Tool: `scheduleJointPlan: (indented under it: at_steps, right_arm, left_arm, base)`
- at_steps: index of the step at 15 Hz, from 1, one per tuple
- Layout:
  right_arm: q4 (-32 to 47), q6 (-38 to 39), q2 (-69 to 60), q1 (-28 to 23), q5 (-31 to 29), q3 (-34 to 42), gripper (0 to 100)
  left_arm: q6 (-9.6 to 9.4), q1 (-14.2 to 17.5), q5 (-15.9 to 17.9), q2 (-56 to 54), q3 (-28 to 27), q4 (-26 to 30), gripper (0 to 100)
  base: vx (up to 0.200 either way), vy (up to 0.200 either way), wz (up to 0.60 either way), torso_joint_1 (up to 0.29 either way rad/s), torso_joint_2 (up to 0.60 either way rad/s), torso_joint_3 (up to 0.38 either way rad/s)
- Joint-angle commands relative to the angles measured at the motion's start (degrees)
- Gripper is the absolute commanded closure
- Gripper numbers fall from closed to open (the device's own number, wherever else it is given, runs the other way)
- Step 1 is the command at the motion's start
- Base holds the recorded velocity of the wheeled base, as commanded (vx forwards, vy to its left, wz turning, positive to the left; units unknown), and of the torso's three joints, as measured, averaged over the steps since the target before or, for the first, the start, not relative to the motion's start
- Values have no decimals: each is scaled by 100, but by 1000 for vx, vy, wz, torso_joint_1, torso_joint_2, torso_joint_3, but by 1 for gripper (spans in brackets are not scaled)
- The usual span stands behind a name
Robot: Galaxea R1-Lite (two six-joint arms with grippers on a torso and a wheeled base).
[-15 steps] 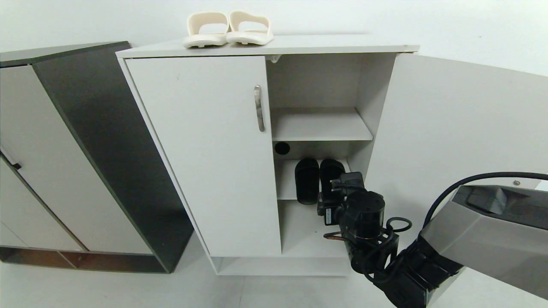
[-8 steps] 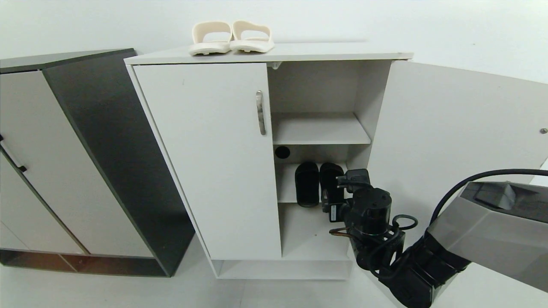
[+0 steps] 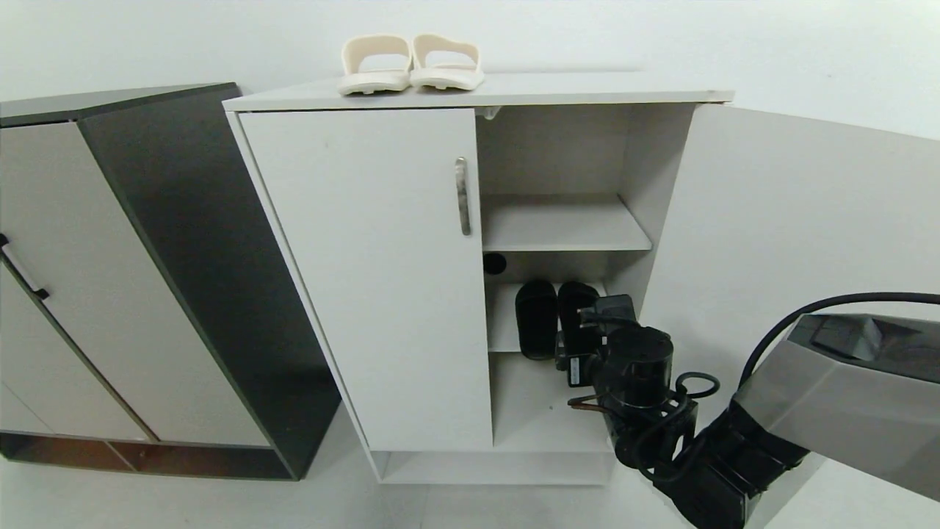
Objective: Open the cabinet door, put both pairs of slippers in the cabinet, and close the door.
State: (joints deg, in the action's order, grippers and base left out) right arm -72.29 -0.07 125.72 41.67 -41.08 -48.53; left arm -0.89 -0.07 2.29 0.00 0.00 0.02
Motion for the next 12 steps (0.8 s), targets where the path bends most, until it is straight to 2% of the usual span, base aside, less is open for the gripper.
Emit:
scheduleJointPlan:
  at_steps: [1,11,12]
  right_arm:
    - [-4,-1,31,-27,-5,28,0]
    - [-286,-212,5,-97,294,274,0]
    - [-347,-221,-4,-106,329,309,0]
  left_arm:
    - [1,7,-1,9,0,-2,100]
    - [-8,-1,-1,9,0,-2,100]
    - [-8,-1,-1,0,0,-2,100]
  base:
    - [0,200,0,7,2,7]
    - [0,200,0,0,3,3]
    - [0,0,0,0,0,0]
